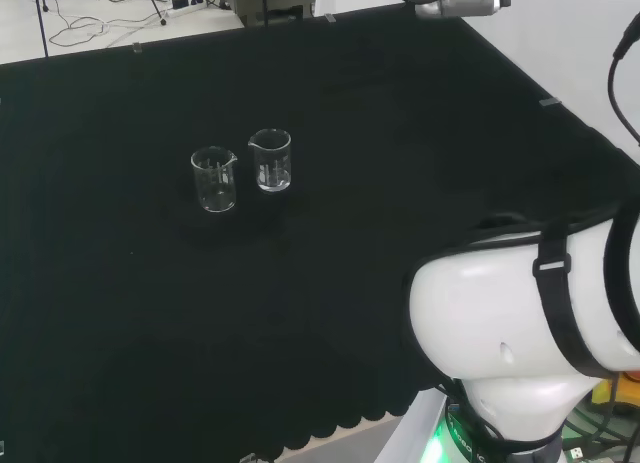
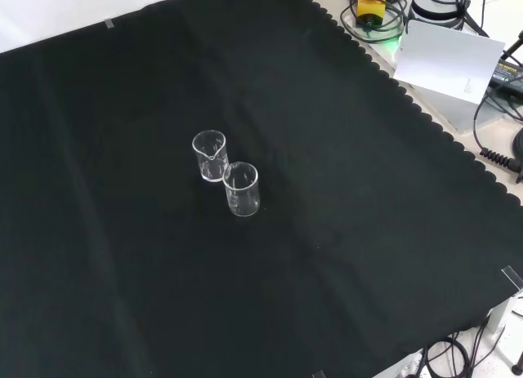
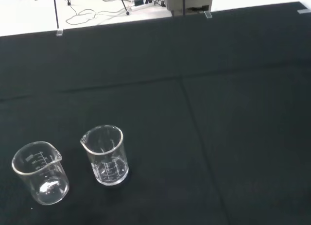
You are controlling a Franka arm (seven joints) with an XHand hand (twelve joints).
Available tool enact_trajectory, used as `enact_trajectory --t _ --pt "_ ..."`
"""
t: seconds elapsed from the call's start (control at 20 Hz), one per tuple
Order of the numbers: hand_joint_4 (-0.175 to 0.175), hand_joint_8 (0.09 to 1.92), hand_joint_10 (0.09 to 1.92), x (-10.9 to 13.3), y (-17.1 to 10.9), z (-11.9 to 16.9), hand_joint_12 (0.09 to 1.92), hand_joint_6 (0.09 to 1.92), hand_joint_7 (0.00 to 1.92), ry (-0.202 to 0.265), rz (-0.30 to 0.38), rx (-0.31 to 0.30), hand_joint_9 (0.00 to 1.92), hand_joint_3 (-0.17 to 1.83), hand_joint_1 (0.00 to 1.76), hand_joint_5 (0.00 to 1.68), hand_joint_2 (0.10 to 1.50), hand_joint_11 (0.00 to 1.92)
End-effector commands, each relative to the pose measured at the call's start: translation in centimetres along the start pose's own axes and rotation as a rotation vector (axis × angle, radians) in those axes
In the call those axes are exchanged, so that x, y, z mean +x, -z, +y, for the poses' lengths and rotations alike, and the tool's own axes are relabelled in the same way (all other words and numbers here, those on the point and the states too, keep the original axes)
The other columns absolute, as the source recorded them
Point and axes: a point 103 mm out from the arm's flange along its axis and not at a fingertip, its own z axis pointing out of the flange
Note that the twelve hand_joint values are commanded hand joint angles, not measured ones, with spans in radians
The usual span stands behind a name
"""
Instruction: Pick up the beaker on the right.
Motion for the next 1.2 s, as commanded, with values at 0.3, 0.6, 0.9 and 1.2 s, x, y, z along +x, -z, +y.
enact_trajectory --t 0.3,0.6,0.9,1.2 --pt "-0.043 0.49 0.64 -2.0 -6.6 5.8 1.14 0.12 0.03 0.041 0.096 0.032 0.1 0.22 0.31 0.39 1.28 0.0" --pt "-0.045 0.5 0.65 -2.2 -10.1 9.4 1.16 0.11 0.04 0.043 0.11 0.075 0.12 0.21 0.38 0.4 1.25 0.0" --pt "-0.046 0.5 0.65 -2.2 -13.3 11.8 1.19 0.09 0.04 0.048 0.112 0.117 0.13 0.21 0.4 0.4 1.23 0.0" --pt "-0.047 0.51 0.65 -1.9 -15.8 13.6 1.19 0.09 0.04 0.057 0.127 0.146 0.13 0.21 0.42 0.39 1.2 0.0"
